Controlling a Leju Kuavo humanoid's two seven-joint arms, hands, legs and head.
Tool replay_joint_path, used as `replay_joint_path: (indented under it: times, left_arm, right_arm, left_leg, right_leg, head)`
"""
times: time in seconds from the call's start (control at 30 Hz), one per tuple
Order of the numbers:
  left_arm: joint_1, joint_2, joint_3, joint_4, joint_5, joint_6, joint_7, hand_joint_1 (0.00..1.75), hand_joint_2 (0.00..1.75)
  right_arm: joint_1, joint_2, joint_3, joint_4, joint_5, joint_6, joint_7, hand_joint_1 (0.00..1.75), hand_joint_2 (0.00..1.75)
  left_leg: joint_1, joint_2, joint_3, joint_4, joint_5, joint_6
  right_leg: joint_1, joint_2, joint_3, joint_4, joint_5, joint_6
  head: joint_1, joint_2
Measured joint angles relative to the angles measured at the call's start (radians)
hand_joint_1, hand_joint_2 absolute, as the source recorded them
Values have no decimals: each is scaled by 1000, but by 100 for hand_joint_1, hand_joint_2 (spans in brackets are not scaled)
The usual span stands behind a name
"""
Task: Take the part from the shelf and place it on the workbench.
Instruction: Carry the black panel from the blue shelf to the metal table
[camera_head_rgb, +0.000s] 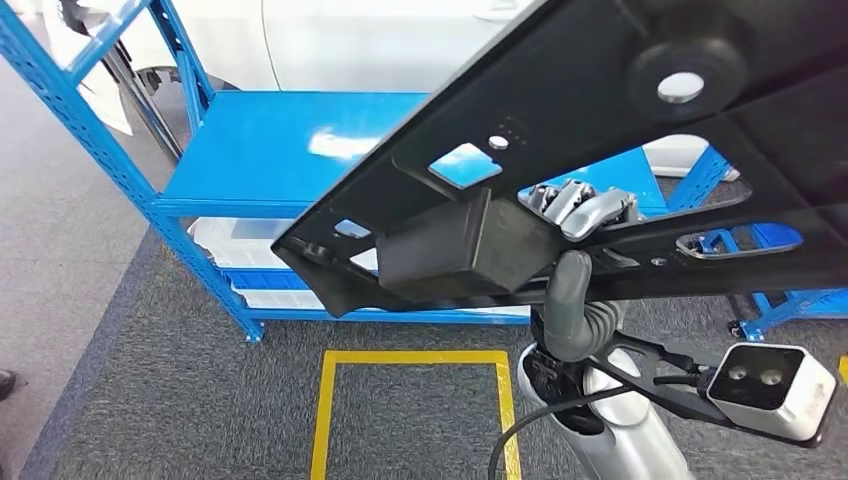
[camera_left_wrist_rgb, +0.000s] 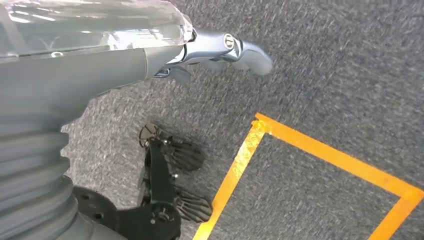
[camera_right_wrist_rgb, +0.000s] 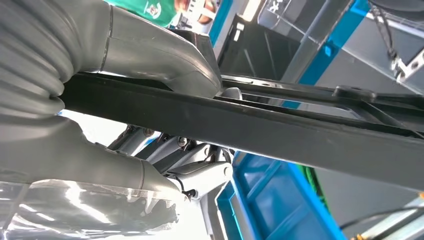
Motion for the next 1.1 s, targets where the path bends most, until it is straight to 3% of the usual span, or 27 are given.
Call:
replay_joint_path:
  times: [0.07,0.13,0.17,0.2,0.23,0.27,0.3,0.37,0.4,0.5,0.53,0.57,0.67,0.7,0.73,0.77,0.83,0.9,0.93,1.03,1.1]
  left_arm:
    - [0,-3,0,0,-1,-3,-2,0,175]
    - [0,-4,0,0,-1,-7,-3,0,175]
    - [0,-4,0,0,0,-8,-1,0,175]
    - [1,-4,0,0,1,-9,1,0,175]
    - [1,-5,0,0,1,-9,3,0,175]
    - [1,-5,0,0,1,-9,5,0,175]
    - [1,-5,0,0,1,-9,7,0,175]
    - [0,-6,0,0,1,-8,9,0,175]
    - [-1,-6,0,0,1,-7,10,0,175]
    - [-1,-6,0,0,1,-6,11,0,175]
    - [-1,-6,0,0,1,-6,11,0,175]
    - [0,-6,0,0,1,-5,11,0,175]
    - [0,-6,0,0,1,-5,11,0,175]
    - [0,-6,0,0,1,-5,11,0,175]
    - [0,-6,0,0,1,-5,11,0,175]
    - [0,-6,0,0,1,-5,10,0,175]
    - [1,-5,1,0,1,-5,10,0,175]
    - [2,-5,1,0,1,-4,9,0,175]
    - [3,-4,1,0,1,-3,9,0,175]
    - [-1,-5,1,0,1,0,8,0,175]
    - [-3,-6,2,0,2,0,6,0,175]
  right_arm:
    - [3,-8,-6,0,-5,8,-5,175,175]
    - [9,-21,-17,0,-17,21,-14,175,175]
    - [14,-28,-24,0,-25,29,-17,175,175]
    - [18,-35,-32,0,-33,38,-18,175,175]
    - [20,-41,-39,0,-38,46,-19,175,175]
    - [22,-45,-46,0,-41,51,-19,175,175]
    - [22,-47,-51,0,-42,56,-18,175,175]
    - [22,-50,-59,0,-43,65,-18,175,175]
    - [22,-51,-63,0,-42,69,-18,175,175]
    - [22,-53,-70,-1,-40,75,-18,175,175]
    - [22,-53,-72,-1,-39,78,-18,175,175]
    - [21,-53,-74,-1,-39,80,-18,175,175]
    - [21,-54,-81,-1,-39,91,-18,175,175]
    - [21,-54,-84,-1,-40,97,-18,175,175]
    - [21,-55,-87,-1,-42,104,-17,175,175]
    - [21,-56,-89,-1,-44,111,-17,175,175]
    - [20,-59,-93,-1,-48,124,-16,175,175]
    - [17,-60,-93,-1,-50,132,-14,175,175]
    - [15,-60,-94,0,-51,136,-13,175,175]
    - [6,-64,-99,0,-53,143,-3,175,175]
    - [-6,-71,-103,1,-59,145,4,175,175]
  left_leg:
    - [5,4,-22,-6,25,13]
    - [5,5,-51,-6,45,19]
    - [4,6,-65,-5,55,19]
    - [4,6,-77,-3,64,18]
    - [4,6,-90,0,72,16]
    - [4,7,-100,3,79,14]
    - [4,7,-108,7,84,11]
    - [2,6,-121,17,91,3]
    - [1,6,-125,22,94,-2]
    - [1,6,-131,28,100,-19]
    - [2,5,-138,43,87,-25]
    - [4,5,-154,79,59,-31]
    - [10,4,-231,278,-51,-44]
    - [11,4,-242,318,-62,-46]
    - [11,4,-234,317,-52,-46]
    - [11,2,-206,276,-25,-44]
    - [11,-24,-119,133,31,-34]
    - [10,-51,-66,39,47,-24]
    - [9,-53,-60,26,42,-21]
    - [12,-26,-61,9,50,-7]
    - [16,-6,-60,0,56,4]
  right_leg:
    - [-2,3,-28,61,-68,10]
    - [-7,4,-70,196,-168,18]
    - [-8,3,-85,262,-191,21]
    - [-8,3,-88,304,-192,23]
    - [-9,3,-72,310,-175,24]
    - [-10,3,-36,272,-149,24]
    - [-11,3,19,201,-128,21]
    - [-8,3,120,52,-128,12]
    - [-5,3,146,10,-136,5]
    - [-5,3,147,-10,-136,-17]
    - [-6,1,145,-13,-130,-25]
    - [-8,0,141,-16,-124,-32]
    - [-7,0,125,-14,-112,-39]
    - [-6,2,121,-13,-110,-39]
    - [-6,6,118,-11,-108,-37]
    - [-6,11,116,-9,-107,-36]
    - [-4,22,114,-6,-106,-32]
    - [-5,36,109,-5,-101,-23]
    - [-6,44,105,-5,-98,-17]
    - [-7,51,92,7,-102,1]
    - [-6,31,53,86,-149,8]
  head:
    - [5,0]
    - [9,0]
    - [10,0]
    - [10,0]
    - [11,0]
    - [11,0]
    - [11,0]
    - [11,0]
    - [11,0]
    - [15,0]
    - [14,0]
    - [12,0]
    - [10,0]
    - [10,0]
    - [10,0]
    - [10,0]
    - [10,0]
    - [10,0]
    - [10,0]
    - [10,0]
    - [14,0]
